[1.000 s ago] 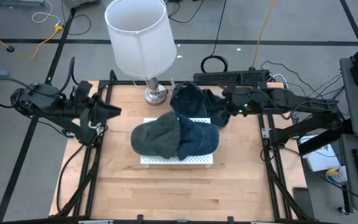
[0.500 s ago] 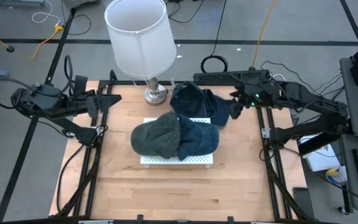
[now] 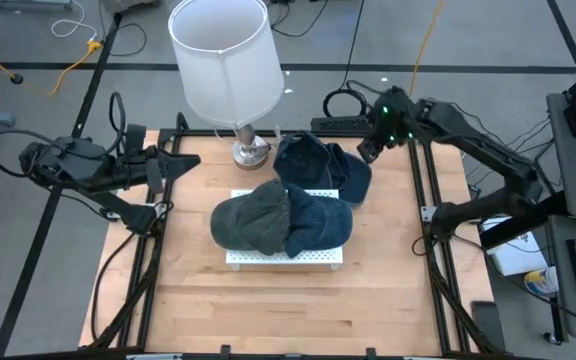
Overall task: Pick & Place hat
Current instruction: Stack the right blue cap on top of the other blue cap on the shelf
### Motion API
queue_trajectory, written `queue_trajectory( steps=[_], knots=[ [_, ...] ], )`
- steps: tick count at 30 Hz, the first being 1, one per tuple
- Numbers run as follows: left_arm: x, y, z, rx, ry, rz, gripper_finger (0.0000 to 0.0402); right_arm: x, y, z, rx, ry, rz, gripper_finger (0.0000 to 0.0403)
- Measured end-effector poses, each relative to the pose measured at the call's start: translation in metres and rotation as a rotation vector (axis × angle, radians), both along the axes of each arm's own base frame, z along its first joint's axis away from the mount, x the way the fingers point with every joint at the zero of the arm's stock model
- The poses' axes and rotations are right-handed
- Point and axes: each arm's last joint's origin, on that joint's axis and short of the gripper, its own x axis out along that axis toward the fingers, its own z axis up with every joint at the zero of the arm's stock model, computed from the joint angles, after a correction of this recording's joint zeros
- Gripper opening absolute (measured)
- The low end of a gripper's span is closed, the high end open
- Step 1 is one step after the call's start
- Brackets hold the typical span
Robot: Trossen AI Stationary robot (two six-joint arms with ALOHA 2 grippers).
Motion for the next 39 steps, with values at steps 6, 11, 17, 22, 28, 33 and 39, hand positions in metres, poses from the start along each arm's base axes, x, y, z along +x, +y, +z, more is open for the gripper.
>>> queue_trajectory(
  steps=[6,11,17,22,28,33,39],
  knots=[
    [0.000,-0.001,0.000,-0.003,0.004,-0.029,0.0124,0.000,-0.044,-0.027,0.069,0.085,0.045,0.0183],
    [0.000,-0.001,0.000,-0.006,0.005,-0.039,0.0124,0.000,-0.073,-0.059,0.174,0.162,0.156,0.0183],
    [0.000,-0.001,0.000,-0.006,0.005,-0.039,0.0124,-0.001,-0.097,-0.094,0.294,0.207,0.334,0.0183],
    [0.000,-0.001,0.000,-0.006,0.005,-0.039,0.0124,0.000,-0.108,-0.116,0.341,0.247,0.422,0.0183],
    [0.000,-0.001,0.000,-0.006,0.005,-0.039,0.0124,0.004,-0.118,-0.137,0.401,0.239,0.463,0.0183],
    [0.000,-0.001,0.000,-0.010,0.006,-0.055,0.0124,0.009,-0.124,-0.157,0.410,0.232,0.488,0.0183],
    [0.000,-0.001,0.000,-0.020,0.004,-0.055,0.0124,0.005,-0.115,-0.186,0.495,0.191,0.545,0.0180]
  ],
)
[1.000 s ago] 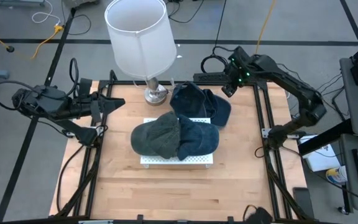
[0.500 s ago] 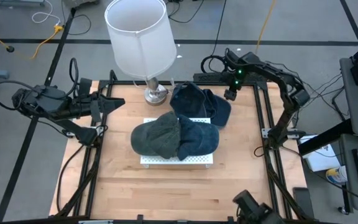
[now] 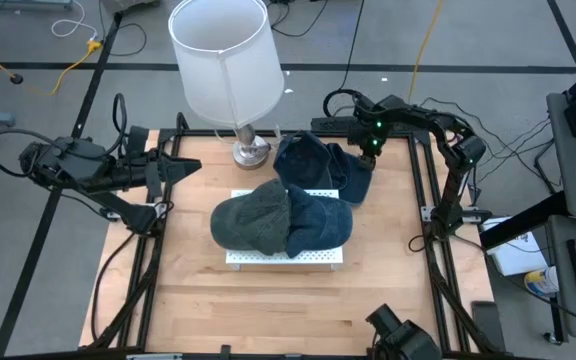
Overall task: Pick & Place hat
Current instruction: Stack the right blue cap on top of the other blue cap on the shelf
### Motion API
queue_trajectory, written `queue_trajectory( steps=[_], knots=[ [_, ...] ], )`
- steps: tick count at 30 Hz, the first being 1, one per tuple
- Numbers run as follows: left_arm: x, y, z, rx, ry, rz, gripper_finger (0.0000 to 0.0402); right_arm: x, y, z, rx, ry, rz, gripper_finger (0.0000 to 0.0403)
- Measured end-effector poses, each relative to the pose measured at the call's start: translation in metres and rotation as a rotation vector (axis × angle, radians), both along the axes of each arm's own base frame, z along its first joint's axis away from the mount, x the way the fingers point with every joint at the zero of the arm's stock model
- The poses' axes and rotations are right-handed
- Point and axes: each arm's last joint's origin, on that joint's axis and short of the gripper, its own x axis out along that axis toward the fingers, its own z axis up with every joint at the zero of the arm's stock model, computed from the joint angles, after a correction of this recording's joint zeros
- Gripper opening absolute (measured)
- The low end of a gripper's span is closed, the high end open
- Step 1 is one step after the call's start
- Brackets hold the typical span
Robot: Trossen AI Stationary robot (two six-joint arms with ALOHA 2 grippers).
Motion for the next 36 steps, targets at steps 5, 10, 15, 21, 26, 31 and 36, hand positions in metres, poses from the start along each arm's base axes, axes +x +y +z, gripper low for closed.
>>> queue_trajectory(
  steps=[5,10,15,21,26,31,36],
  knots=[
    [0.000,0.000,0.000,0.001,0.000,0.002,0.0124,-0.008,0.011,-0.015,0.051,0.043,0.012,0.0123],
    [0.000,0.000,0.000,0.001,0.000,0.003,0.0124,-0.011,0.016,-0.022,0.085,0.053,0.004,0.0016],
    [0.000,0.000,0.000,0.001,-0.001,0.003,0.0124,-0.013,0.019,-0.013,0.071,0.059,-0.023,0.0008],
    [0.000,0.000,0.000,0.004,0.000,0.003,0.0124,-0.021,0.027,0.027,-0.088,0.057,-0.071,0.0005],
    [0.000,0.000,0.000,0.032,0.007,-0.002,0.0124,-0.034,0.042,0.069,-0.250,0.028,-0.103,0.0005],
    [0.000,0.001,0.000,0.043,0.007,0.027,0.0124,-0.044,0.064,0.105,-0.413,0.028,-0.172,0.0005],
    [0.000,0.001,0.000,0.049,0.008,0.029,0.0124,-0.052,0.095,0.135,-0.597,0.045,-0.241,0.0005]
  ],
)
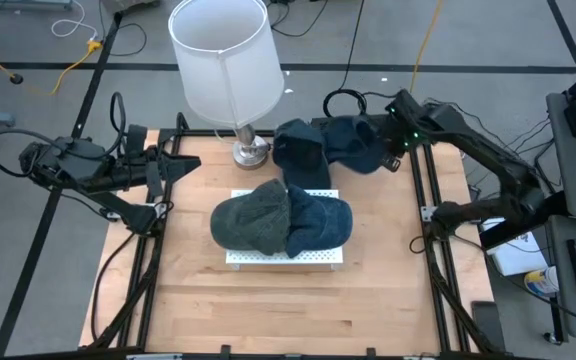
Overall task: Pick & Place hat
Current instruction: Stack the right blue cap on top of the other blue cap on the shelf
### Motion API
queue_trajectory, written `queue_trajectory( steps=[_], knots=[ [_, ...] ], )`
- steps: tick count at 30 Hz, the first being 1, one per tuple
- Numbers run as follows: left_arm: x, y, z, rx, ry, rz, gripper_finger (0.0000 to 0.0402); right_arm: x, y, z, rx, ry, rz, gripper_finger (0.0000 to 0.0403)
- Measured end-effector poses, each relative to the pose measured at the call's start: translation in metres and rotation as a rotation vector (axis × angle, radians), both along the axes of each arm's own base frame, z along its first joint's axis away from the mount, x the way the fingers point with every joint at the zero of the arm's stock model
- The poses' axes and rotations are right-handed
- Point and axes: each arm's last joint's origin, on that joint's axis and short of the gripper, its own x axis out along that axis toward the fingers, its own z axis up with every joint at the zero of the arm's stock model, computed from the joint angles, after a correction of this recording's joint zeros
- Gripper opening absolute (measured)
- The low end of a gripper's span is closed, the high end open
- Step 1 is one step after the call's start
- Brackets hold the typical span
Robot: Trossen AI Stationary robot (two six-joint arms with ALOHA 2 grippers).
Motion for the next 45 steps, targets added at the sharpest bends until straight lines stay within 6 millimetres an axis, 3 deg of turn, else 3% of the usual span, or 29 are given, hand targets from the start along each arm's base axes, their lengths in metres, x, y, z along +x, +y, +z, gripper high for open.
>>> queue_trajectory(
  steps=[8,15,22,33,36,39,45],
  knots=[
    [0.000,0.000,0.000,0.002,0.001,0.000,0.0124,-0.006,0.052,0.033,-0.293,-0.009,-0.075,0.0005],
    [0.000,0.000,0.000,-0.041,-0.011,-0.006,0.0124,-0.002,0.090,0.046,-0.461,-0.066,-0.076,0.0004],
    [0.001,-0.002,0.000,-0.054,-0.005,-0.064,0.0124,0.021,0.129,0.046,-0.693,-0.042,0.042,0.0004],
    [0.001,-0.003,0.000,-0.049,0.003,-0.106,0.0124,0.075,0.192,0.050,-1.272,0.122,0.145,0.0004],
    [0.001,-0.003,0.000,-0.044,0.004,-0.107,0.0124,0.090,0.207,0.061,-1.303,0.126,0.170,0.0004],
    [0.001,-0.003,0.000,-0.008,0.008,-0.121,0.0124,0.096,0.221,0.071,-1.274,-0.013,0.128,0.0004],
    [0.005,-0.008,0.011,0.256,-0.035,-0.281,0.0124,0.097,0.236,0.074,-1.258,-0.093,0.146,0.0004]
  ],
)
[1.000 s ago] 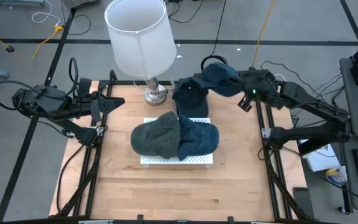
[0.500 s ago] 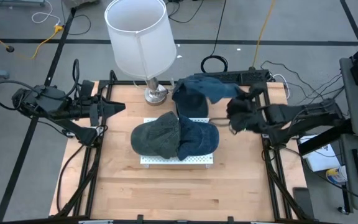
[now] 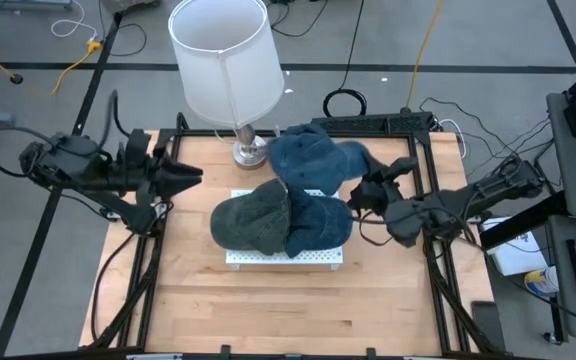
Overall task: Pick & Place hat
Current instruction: Stack the right blue cap on top of the other blue cap on the shelf
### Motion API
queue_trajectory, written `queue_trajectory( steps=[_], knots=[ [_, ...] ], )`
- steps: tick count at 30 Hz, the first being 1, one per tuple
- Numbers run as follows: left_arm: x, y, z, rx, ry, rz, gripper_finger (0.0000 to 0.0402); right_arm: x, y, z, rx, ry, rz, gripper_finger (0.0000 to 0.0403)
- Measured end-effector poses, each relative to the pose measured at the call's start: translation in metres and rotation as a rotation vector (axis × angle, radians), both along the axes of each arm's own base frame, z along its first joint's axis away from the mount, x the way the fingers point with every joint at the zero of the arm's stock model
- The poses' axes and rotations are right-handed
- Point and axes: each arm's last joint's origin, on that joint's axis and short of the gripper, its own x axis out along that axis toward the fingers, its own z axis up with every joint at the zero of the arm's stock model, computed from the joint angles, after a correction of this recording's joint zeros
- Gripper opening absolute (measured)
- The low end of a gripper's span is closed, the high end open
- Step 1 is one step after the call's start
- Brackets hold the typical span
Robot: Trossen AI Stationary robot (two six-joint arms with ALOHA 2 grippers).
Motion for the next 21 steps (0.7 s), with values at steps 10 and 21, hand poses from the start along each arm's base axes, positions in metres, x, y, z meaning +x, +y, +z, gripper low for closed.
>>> queue_trajectory(
  steps=[10,21],
  knots=[
    [0.018,-0.010,0.004,0.471,-0.035,-0.100,0.0124,0.013,0.023,0.011,0.088,-0.191,0.144,0.0005],
    [0.056,-0.037,-0.012,0.856,0.078,-0.070,0.0124,0.023,0.035,0.020,0.118,-0.336,0.261,0.0004]
  ],
)
